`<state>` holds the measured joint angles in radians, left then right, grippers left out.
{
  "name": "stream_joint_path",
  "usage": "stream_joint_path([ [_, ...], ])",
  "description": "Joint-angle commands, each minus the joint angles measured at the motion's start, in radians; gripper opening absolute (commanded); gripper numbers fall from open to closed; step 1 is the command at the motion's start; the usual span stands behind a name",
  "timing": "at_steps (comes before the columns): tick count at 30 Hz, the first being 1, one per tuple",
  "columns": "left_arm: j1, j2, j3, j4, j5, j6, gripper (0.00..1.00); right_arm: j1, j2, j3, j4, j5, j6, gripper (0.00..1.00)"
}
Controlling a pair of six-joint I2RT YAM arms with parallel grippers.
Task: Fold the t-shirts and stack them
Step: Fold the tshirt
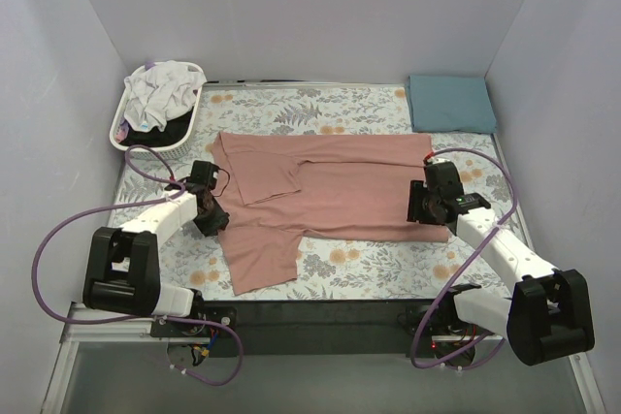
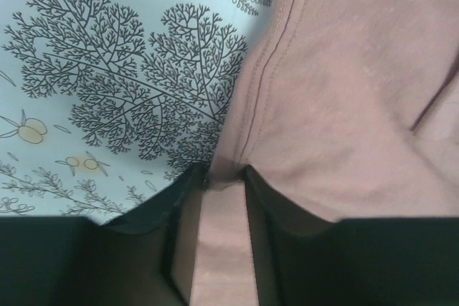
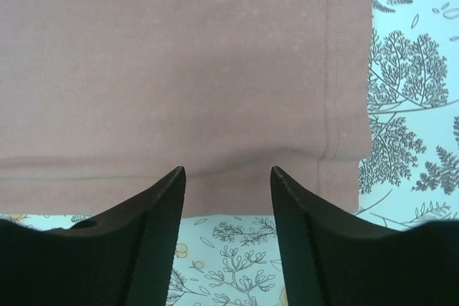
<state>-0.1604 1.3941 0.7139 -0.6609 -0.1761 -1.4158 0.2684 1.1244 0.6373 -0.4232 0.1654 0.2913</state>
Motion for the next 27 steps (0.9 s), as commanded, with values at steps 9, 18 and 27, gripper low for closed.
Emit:
stream_joint_path([
  [9, -0.004, 0.008, -0.050, 0.073, -0.005, 0.034, 0.00, -0.162, -0.044, -0.042, -0.155, 0.017, 0.111, 0.62],
  [18, -0.002, -0.017, -0.044, 0.075, -0.011, 0.049, 0.00, -0.429, -0.075, -0.077, -0.137, -0.110, 0.103, 0.54],
  [27, -0.004, -0.040, -0.045, 0.083, 0.007, 0.052, 0.00, -0.459, -0.011, -0.110, -0.071, -0.208, 0.146, 0.51],
])
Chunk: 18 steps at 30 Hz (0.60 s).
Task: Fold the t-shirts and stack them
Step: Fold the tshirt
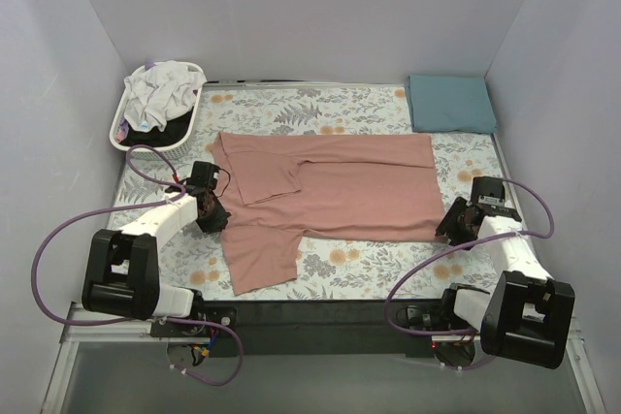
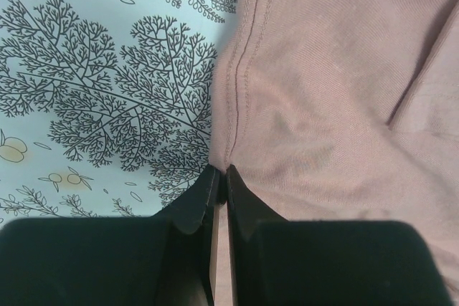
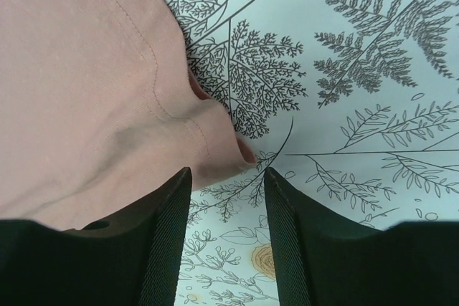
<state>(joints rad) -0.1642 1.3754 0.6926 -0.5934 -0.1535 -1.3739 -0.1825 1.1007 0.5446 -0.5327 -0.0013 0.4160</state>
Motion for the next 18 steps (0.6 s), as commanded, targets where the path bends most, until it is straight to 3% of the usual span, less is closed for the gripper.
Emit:
stream_joint_path([
  [1, 0.000, -0.021, -0.024, 0.017, -0.014, 0.010, 0.00, -0.008, 0.017, -0.020, 0.042, -0.045, 0.024, 0.51],
  [9, 0.000, -0.018, -0.021, 0.014, -0.024, 0.010, 0.00, -0.020, 0.065, -0.037, 0.051, -0.022, 0.026, 0.43],
  [12, 0.000, -0.025, -0.019, 0.007, -0.035, 0.010, 0.00, -0.041, 0.054, -0.034, 0.050, -0.003, 0.011, 0.28],
  [15, 0.006, -0.030, 0.001, -0.020, -0.021, 0.007, 0.00, -0.058, 0.042, -0.020, 0.028, -0.003, 0.007, 0.02],
  [18, 0.012, -0.050, 0.042, -0.074, -0.014, -0.008, 0.00, -0.071, 0.010, 0.008, -0.018, -0.003, -0.011, 0.01],
])
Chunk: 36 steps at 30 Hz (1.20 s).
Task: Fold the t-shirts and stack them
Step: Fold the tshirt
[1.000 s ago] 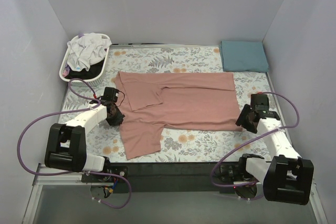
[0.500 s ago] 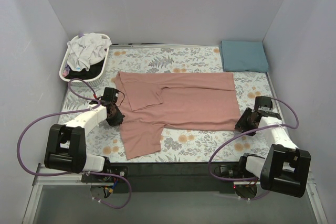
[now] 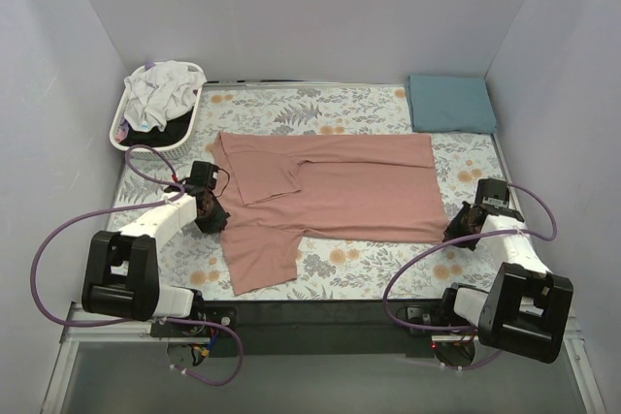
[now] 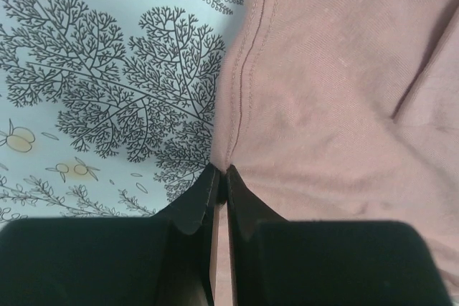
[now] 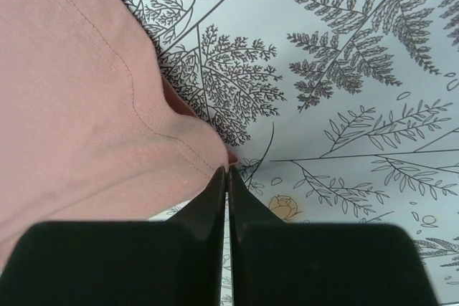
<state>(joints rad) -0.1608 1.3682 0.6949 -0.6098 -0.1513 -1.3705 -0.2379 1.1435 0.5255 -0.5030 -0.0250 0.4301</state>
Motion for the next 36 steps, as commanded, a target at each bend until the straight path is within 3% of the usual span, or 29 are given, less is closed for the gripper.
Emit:
stream_joint_path([
  [1, 0.007, -0.055, 0.048, -0.074, -0.008, -0.016, 0.00, -0.018, -0.044, 0.034, -0.058, 0.022, -0.036, 0.01],
  [13, 0.064, -0.066, 0.199, -0.287, 0.064, 0.022, 0.00, -0.049, -0.117, 0.114, -0.173, 0.014, -0.073, 0.01],
  [21, 0.086, -0.060, 0.190, -0.334, 0.085, 0.050, 0.00, -0.037, -0.122, 0.136, -0.200, 0.016, -0.086, 0.01],
  [36, 0.098, 0.186, 0.422, -0.291, 0.098, 0.093, 0.00, 0.026, 0.153, 0.407, -0.132, -0.049, -0.105, 0.01],
])
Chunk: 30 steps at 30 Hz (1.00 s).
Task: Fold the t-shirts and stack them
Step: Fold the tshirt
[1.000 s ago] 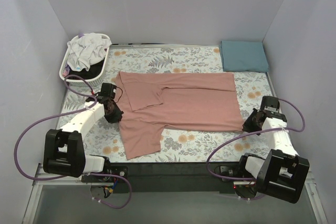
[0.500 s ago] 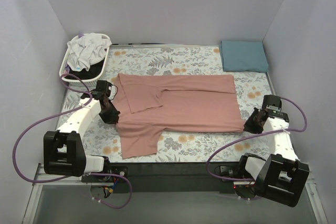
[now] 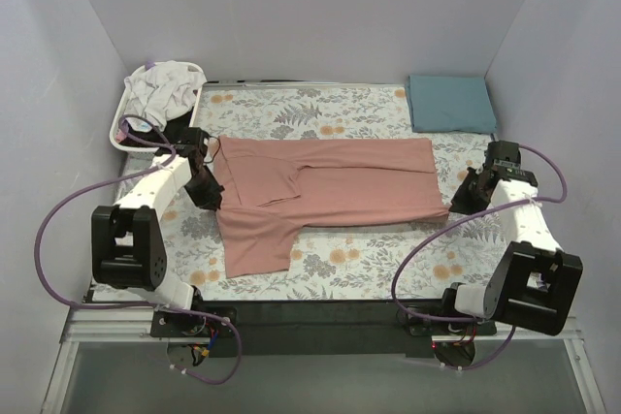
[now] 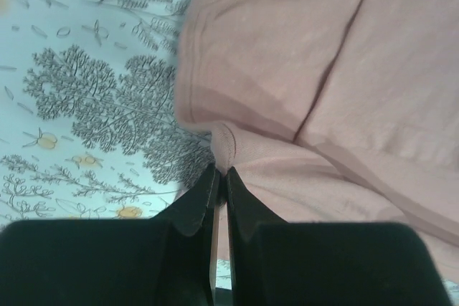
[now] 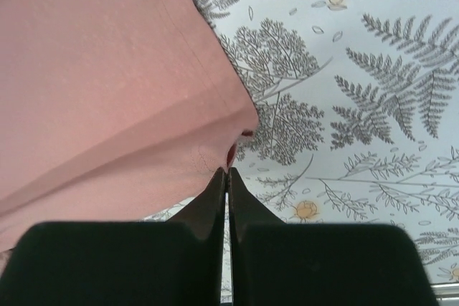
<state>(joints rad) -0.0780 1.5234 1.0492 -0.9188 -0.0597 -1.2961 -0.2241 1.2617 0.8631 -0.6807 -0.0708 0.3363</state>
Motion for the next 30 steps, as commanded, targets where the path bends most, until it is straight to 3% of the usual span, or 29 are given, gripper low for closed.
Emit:
stream_joint_path([
  [1, 0.017, 0.070, 0.101, 0.029, 0.011, 0.024, 0.00, 0.019, 0.066, 0.080, 0.052, 0.003, -0.010, 0.01],
  [15, 0.052, 0.313, 0.275, 0.101, 0.044, 0.004, 0.00, 0.042, 0.314, 0.234, 0.199, 0.023, 0.052, 0.01],
  [30, 0.058, 0.330, 0.293, 0.167, -0.012, -0.019, 0.00, 0.043, 0.449, 0.278, 0.244, -0.007, 0.052, 0.01],
])
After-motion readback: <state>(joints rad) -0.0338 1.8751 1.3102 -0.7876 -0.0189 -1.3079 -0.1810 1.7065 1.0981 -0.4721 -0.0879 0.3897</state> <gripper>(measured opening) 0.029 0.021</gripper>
